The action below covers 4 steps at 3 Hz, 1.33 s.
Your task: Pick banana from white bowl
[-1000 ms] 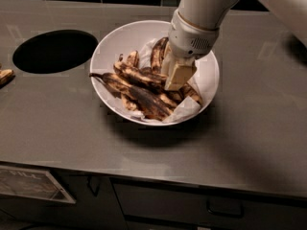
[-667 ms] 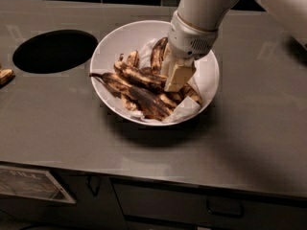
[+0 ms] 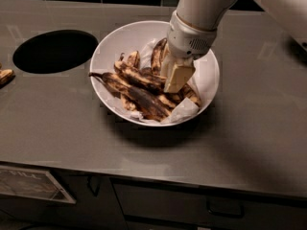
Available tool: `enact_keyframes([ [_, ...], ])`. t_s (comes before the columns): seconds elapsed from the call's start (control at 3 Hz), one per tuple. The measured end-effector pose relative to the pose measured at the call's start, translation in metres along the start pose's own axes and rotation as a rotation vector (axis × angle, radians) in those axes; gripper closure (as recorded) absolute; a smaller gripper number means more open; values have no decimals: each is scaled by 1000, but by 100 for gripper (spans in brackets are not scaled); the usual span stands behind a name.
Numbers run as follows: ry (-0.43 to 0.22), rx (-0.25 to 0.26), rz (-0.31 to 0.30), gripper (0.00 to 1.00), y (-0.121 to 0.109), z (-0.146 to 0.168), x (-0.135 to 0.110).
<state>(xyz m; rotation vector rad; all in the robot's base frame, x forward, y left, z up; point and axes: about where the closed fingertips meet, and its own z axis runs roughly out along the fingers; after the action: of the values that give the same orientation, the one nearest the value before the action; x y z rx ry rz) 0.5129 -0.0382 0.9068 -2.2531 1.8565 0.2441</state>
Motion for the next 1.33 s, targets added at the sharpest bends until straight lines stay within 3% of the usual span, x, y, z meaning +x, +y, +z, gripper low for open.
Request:
enact_keyframes([
  [0.67, -3, -4, -2, 99, 0, 0, 0],
  [1.0, -3, -4, -2, 100, 0, 0, -1],
  [1.33, -4, 43, -14, 100, 1, -16, -9],
])
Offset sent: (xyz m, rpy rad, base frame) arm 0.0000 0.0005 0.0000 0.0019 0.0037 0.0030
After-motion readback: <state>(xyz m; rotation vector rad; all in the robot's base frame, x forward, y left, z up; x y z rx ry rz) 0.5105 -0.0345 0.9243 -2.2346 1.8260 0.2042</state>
